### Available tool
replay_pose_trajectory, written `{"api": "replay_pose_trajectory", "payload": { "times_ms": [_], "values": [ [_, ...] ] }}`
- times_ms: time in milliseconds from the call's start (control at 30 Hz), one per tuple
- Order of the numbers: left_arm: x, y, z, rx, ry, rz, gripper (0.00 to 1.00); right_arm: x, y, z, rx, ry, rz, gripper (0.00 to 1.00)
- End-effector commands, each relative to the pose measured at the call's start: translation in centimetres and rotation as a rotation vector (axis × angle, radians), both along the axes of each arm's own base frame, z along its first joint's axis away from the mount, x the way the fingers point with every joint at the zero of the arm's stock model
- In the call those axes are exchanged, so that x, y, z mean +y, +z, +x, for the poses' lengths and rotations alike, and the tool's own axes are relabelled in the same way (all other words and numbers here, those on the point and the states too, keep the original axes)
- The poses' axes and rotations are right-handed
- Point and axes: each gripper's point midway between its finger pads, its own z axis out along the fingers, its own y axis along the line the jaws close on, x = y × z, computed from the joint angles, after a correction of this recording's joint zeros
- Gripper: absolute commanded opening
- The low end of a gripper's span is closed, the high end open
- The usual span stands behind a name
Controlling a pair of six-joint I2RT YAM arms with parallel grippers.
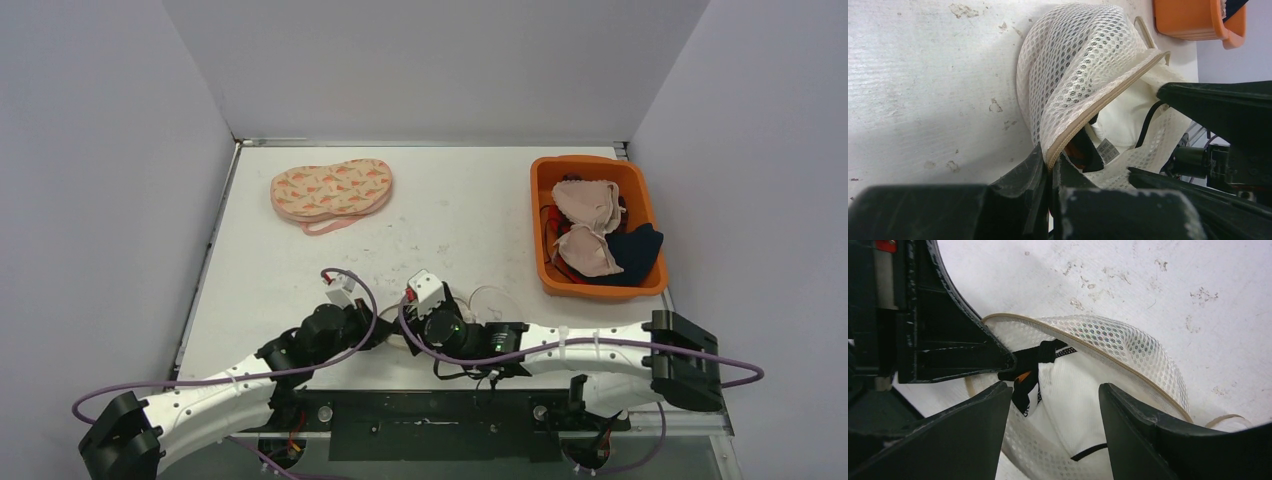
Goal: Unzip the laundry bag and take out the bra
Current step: Pick up the bra from the laundry bag.
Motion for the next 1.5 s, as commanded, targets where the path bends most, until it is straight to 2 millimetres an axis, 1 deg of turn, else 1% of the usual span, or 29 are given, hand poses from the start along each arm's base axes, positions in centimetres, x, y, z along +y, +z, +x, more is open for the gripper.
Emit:
{"api": "replay_pose_trajectory", "payload": {
  "times_ms": [0, 200, 400, 567, 633, 700, 833, 867, 933, 1033, 1200, 1267, 1400, 1467],
  "values": [
    [0.0, -0.1, 0.1, -0.017, 0.002, 0.008, 0.0, 0.8, -0.5, 1.4, -0.048, -0.038, -0.064, 0.65],
    [0.2, -0.4, -0.1, -0.013, 0.003, 0.008, 0.0, 0.8, -2.5, 1.6, -0.044, -0.042, -0.139, 0.68],
    [0.0, -0.3, -0.2, -0.008, -0.001, -0.002, 0.0, -0.6, -5.2, 2.3, -0.058, -0.093, -0.29, 0.69],
    [0.0, -0.5, -0.4, -0.001, 0.0, -0.015, 0.0, -2.3, -6.4, 2.8, -0.081, -0.151, -0.373, 0.68],
    [0.0, -0.5, -0.4, -0.002, 0.003, -0.016, 0.0, -3.0, -6.3, 3.1, -0.097, -0.182, -0.384, 0.65],
    [0.0, -0.6, -0.4, -0.001, 0.003, -0.017, 0.0, -3.4, -6.2, 3.2, -0.108, -0.2, -0.383, 0.59],
    [0.1, -0.9, -0.4, 0.004, 0.008, -0.017, 0.0, -3.5, -5.2, 2.9, -0.108, -0.205, -0.319, 0.38],
    [0.2, -0.9, -0.5, 0.004, 0.008, -0.018, 0.0, -3.4, -4.9, 2.9, -0.104, -0.203, -0.304, 0.34],
    [0.2, -0.8, -0.5, 0.0, 0.009, -0.021, 0.0, -3.4, -4.4, 2.7, -0.097, -0.201, -0.281, 0.28],
    [0.3, -0.7, -0.4, -0.003, 0.016, -0.023, 0.0, -3.4, -3.5, 2.3, -0.08, -0.191, -0.234, 0.27],
    [0.4, -0.7, -0.4, -0.007, 0.022, -0.026, 0.0, -3.2, -1.9, 1.7, -0.024, -0.164, -0.108, 0.29],
    [0.5, -0.8, -0.4, -0.004, 0.023, -0.024, 0.0, -3.4, -1.7, 1.6, 0.019, -0.153, -0.05, 0.29],
    [0.4, -0.9, -0.5, -0.001, 0.023, -0.029, 0.0, -4.2, -1.5, 2.2, 0.112, -0.158, 0.07, 0.21],
    [0.4, -0.9, -0.5, -0.001, 0.02, -0.03, 0.0, -4.6, -1.4, 2.4, 0.137, -0.151, 0.107, 0.2]
  ]
}}
